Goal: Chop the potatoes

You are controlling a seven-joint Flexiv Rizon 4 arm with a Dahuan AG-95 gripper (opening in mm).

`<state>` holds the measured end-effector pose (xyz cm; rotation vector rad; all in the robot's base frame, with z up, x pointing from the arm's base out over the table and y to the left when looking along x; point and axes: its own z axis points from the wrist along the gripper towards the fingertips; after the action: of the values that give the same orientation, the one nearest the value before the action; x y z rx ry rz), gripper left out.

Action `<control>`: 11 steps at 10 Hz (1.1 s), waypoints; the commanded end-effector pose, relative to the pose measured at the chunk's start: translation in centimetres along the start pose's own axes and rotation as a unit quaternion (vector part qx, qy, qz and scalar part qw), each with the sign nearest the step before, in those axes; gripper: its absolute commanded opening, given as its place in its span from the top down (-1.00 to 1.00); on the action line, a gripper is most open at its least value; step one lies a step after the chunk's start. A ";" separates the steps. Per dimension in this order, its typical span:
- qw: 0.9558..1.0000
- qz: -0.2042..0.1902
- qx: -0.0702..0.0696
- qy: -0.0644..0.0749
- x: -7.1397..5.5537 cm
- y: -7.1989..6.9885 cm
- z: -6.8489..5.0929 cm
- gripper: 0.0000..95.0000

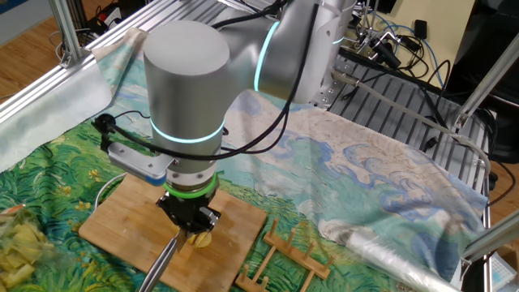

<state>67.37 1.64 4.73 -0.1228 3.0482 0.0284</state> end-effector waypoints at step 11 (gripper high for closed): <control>0.999 0.039 -0.003 0.008 -0.8 0.6 1.0 1.00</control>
<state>68.28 2.37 3.47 -0.0032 3.0719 0.0439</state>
